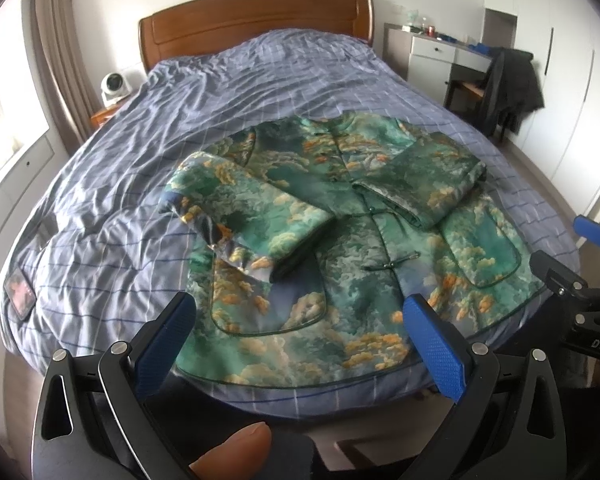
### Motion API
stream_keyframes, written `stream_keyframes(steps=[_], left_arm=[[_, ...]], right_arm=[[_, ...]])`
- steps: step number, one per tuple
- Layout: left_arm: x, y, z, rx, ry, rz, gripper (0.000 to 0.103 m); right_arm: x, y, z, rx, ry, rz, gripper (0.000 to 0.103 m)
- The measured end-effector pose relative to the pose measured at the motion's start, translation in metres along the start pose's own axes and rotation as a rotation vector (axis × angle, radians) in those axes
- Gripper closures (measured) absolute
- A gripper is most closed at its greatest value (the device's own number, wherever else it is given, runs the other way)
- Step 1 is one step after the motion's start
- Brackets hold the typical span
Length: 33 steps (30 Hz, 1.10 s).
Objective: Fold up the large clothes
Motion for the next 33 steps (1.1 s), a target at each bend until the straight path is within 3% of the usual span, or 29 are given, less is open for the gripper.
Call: stream_keyframes(steps=[33], left_arm=[[-0.002, -0.011, -0.001, 0.019, 0.003, -0.035, 0.0]], right_arm=[[-0.001, -0.008, -0.004, -0.001, 0.005, -0.015, 0.004]])
Point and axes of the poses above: each gripper's, at about its wrist camera, not at the fingertips, and y roughly against the way its jaws point, z to its right, x to its top, the point moved 5 cm from there along -y, roughly the way its jaws point, and after that the axes turned 1 degree about -x, right-handed, at the moved point
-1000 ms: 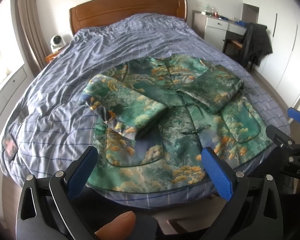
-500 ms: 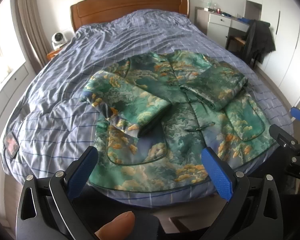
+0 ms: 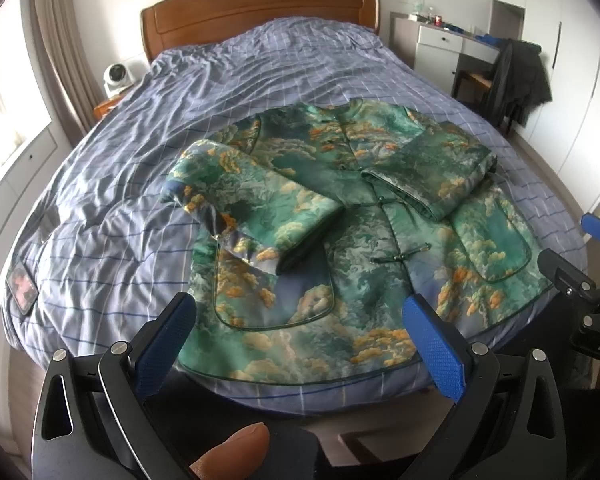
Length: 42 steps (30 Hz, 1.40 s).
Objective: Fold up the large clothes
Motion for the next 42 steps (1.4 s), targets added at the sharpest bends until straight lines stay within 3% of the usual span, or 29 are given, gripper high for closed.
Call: stream_keyframes(steps=[42], left_arm=[[0.003, -0.008, -0.018, 0.042, 0.02, -0.015, 0.0]], right_arm=[[0.012, -0.005, 0.011, -0.033, 0.02, 0.022, 0.004]])
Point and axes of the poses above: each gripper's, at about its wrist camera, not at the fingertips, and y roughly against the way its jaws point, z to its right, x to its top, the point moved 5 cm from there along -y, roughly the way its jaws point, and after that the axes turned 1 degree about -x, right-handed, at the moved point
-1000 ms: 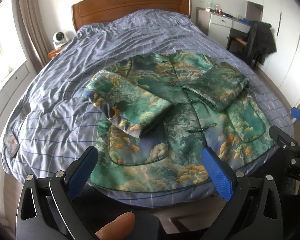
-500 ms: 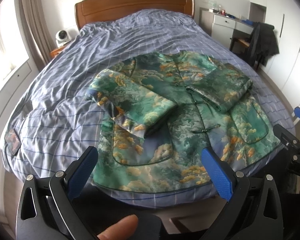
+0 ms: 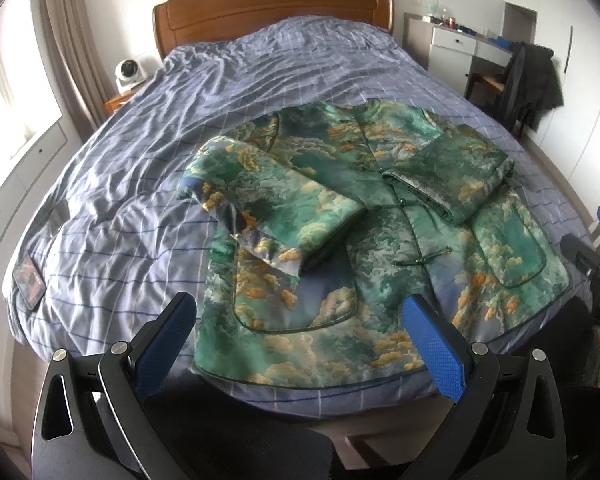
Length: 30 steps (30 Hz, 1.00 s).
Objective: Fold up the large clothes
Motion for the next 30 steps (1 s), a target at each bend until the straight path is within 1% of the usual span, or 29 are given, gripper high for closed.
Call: stream_keyframes(steps=[3, 8, 9, 11, 12, 15, 18, 21, 23, 25, 27, 29, 30], left_arm=[[-0.001, -0.004, -0.004, -0.001, 0.001, -0.006, 0.0], [-0.002, -0.017, -0.016, -0.022, 0.017, -0.026, 0.0], [-0.002, -0.019, -0.019, -0.026, 0.025, -0.03, 0.0], [-0.004, -0.022, -0.025, -0.028, 0.037, -0.035, 0.0], [-0.005, -0.023, -0.029, -0.025, 0.041, -0.032, 0.0], [-0.009, -0.028, -0.036, -0.005, 0.03, -0.027, 0.0], [-0.014, -0.036, -0.04, 0.027, 0.02, -0.049, 0.0], [-0.018, -0.045, -0.041, 0.022, 0.036, -0.077, 0.0], [-0.021, -0.049, -0.041, 0.02, 0.044, -0.093, 0.0], [-0.025, -0.051, -0.04, 0.029, 0.043, -0.103, 0.0], [-0.029, -0.051, -0.041, 0.036, 0.04, -0.104, 0.0], [-0.035, -0.051, -0.044, 0.04, 0.038, -0.109, 0.001], [-0.038, -0.053, -0.045, 0.04, 0.037, -0.115, 0.001]], right_arm=[[0.004, -0.001, 0.005, -0.001, 0.001, 0.016, 0.004], [0.009, -0.008, 0.021, 0.008, -0.011, 0.041, 0.004], [0.011, -0.01, 0.023, 0.013, -0.006, 0.049, 0.004], [0.013, -0.019, 0.024, 0.05, 0.036, 0.065, 0.0], [0.013, -0.029, 0.021, 0.087, 0.078, 0.059, 0.0], [0.01, -0.062, 0.015, 0.129, 0.162, -0.015, 0.0], [0.018, -0.091, 0.006, 0.131, 0.217, -0.025, 0.0], [0.03, -0.126, -0.015, 0.144, 0.302, -0.035, 0.0], [0.032, -0.157, -0.032, 0.163, 0.364, -0.066, 0.0], [0.029, -0.195, -0.044, 0.143, 0.408, -0.107, 0.0], [0.024, -0.225, -0.043, 0.097, 0.418, -0.141, 0.001], [0.022, -0.241, -0.035, 0.066, 0.393, -0.162, 0.002], [0.021, -0.243, -0.027, 0.083, 0.353, -0.175, 0.01]])
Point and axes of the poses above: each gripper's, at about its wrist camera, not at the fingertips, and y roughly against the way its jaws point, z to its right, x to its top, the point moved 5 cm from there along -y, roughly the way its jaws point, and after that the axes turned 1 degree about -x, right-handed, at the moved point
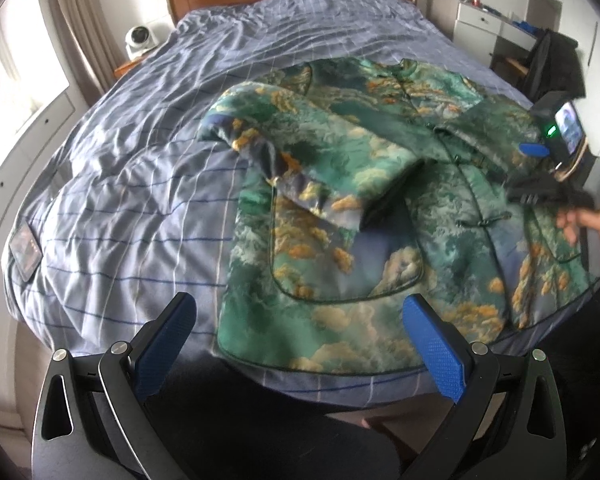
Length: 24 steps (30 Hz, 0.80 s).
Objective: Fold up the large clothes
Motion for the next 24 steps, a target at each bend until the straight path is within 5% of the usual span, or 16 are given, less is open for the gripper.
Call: stream_keyframes(steps=[1, 3, 8, 14, 24], left_arm=[[-0.002, -0.003, -0.001, 0.001, -0.002, -0.006, 0.001], [-0.003, -0.009, -0.002, 0.003, -0.013, -0.016, 0.001], [0.012, -0.016, 0.007, 0.025, -0.09, 0.029, 0.001], [0.034, -0.029, 0.018, 0.008, -0.153, 0.049, 0.001], [0.042, -0.033, 0.026, 0.013, -0.227, 0.057, 0.001]], right_arm=[[-0.003, 0.003, 0.007, 0.04, -0.053, -0.002, 0.042], [-0.009, 0.014, 0.018, 0.062, -0.12, -0.01, 0.082], [-0.024, 0.081, 0.073, 0.071, -0.321, 0.092, 0.085], [-0.073, 0.148, 0.175, -0.043, -0.589, 0.177, 0.085], [-0.212, 0.092, 0.29, -0.206, -1.005, 0.013, 0.085]])
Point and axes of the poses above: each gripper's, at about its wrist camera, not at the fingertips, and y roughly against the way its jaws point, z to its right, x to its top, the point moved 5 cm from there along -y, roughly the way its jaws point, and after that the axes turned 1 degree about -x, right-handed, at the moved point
